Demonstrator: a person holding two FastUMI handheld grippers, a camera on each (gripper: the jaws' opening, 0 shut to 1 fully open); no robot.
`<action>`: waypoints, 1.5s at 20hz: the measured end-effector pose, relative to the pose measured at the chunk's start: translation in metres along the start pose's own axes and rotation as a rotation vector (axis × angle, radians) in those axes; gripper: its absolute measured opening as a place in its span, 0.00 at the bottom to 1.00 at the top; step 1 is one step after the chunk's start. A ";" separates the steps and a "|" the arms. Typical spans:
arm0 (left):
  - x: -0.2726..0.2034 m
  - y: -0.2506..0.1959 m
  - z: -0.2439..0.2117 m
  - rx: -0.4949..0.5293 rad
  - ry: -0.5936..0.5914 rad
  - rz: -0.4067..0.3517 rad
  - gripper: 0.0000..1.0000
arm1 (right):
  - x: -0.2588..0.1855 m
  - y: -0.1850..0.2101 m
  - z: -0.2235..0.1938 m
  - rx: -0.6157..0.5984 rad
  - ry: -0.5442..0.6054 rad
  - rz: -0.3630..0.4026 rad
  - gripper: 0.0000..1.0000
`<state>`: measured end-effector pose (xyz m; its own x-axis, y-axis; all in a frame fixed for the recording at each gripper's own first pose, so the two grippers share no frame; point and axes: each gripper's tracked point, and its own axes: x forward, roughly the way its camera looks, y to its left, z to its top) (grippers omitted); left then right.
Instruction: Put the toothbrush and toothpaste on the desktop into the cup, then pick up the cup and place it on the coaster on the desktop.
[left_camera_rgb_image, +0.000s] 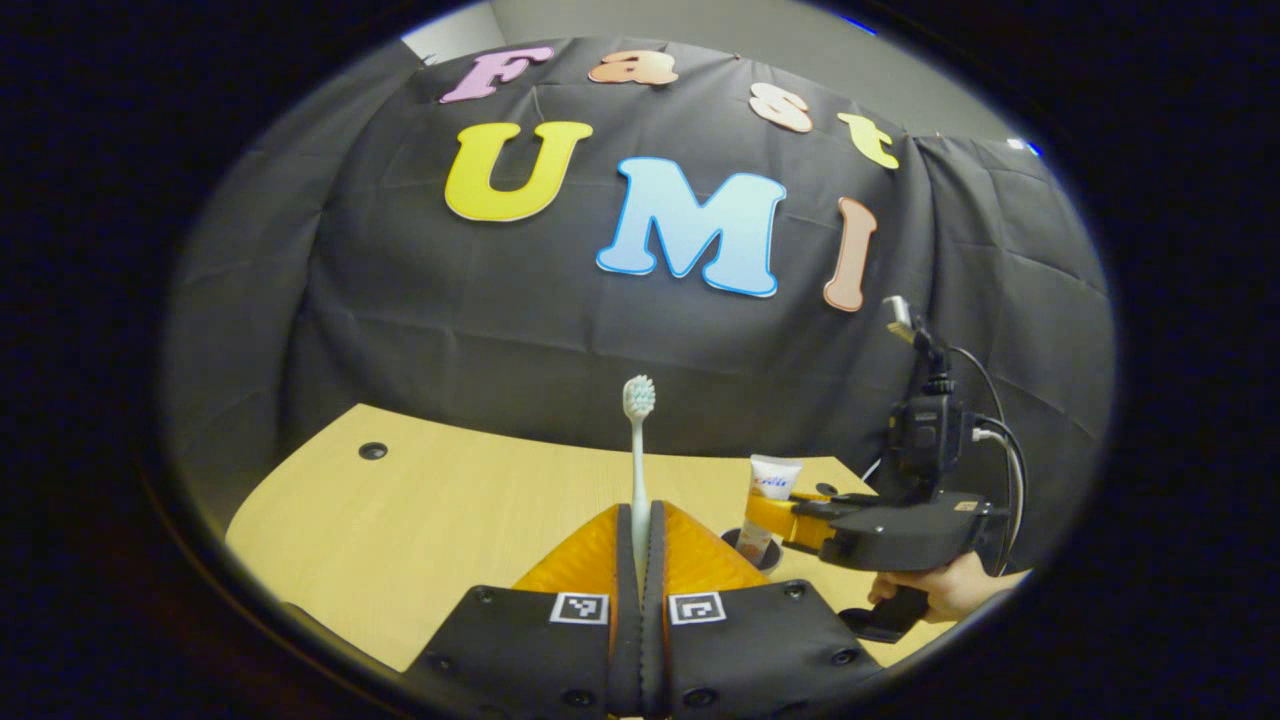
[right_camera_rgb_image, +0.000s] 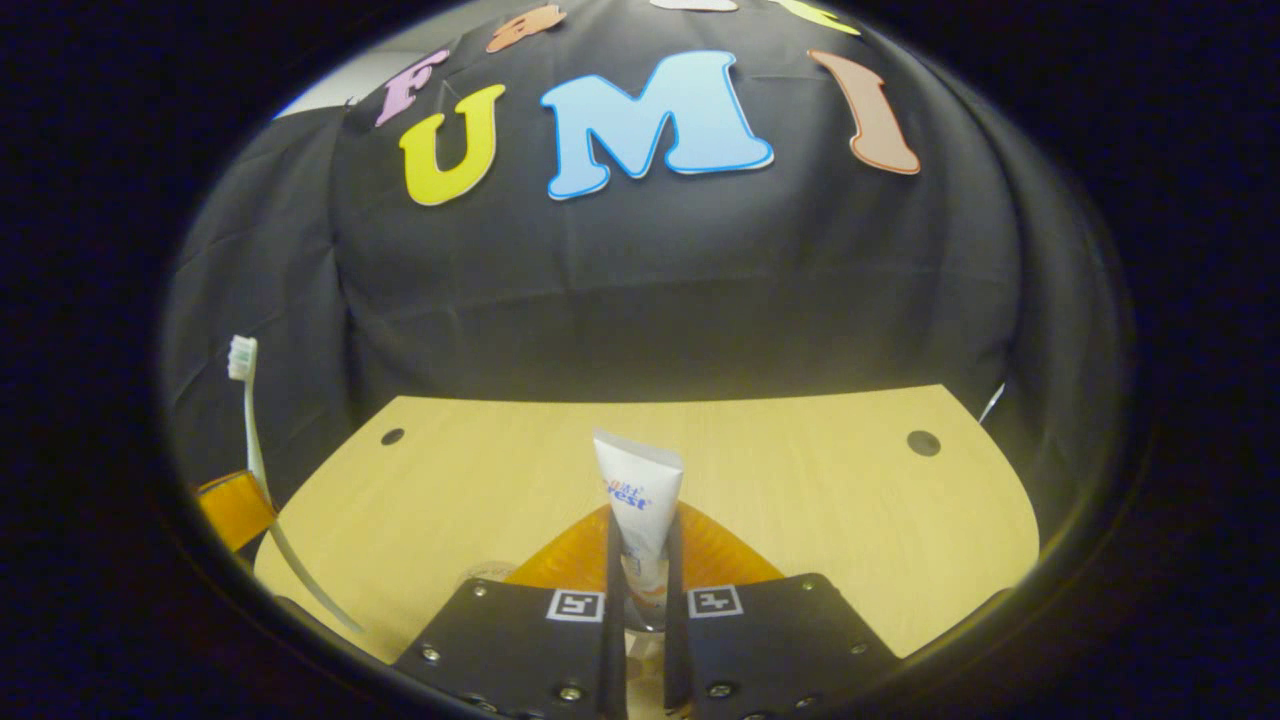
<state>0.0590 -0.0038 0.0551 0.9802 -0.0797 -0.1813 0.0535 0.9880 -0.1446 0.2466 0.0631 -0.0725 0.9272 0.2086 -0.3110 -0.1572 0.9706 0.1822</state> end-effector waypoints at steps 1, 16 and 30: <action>0.002 0.000 0.000 0.000 -0.001 -0.001 0.08 | 0.001 0.000 -0.003 -0.008 0.013 -0.006 0.17; 0.049 -0.024 0.012 -0.090 -0.119 -0.108 0.07 | -0.028 -0.007 0.002 -0.003 0.006 0.009 0.65; 0.139 -0.092 -0.001 -0.098 -0.200 -0.333 0.07 | -0.156 -0.070 -0.002 0.142 -0.101 -0.155 0.83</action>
<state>0.1902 -0.1054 0.0427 0.9304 -0.3571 0.0828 0.3661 0.8943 -0.2575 0.1120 -0.0371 -0.0390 0.9670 0.0385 -0.2520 0.0324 0.9620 0.2711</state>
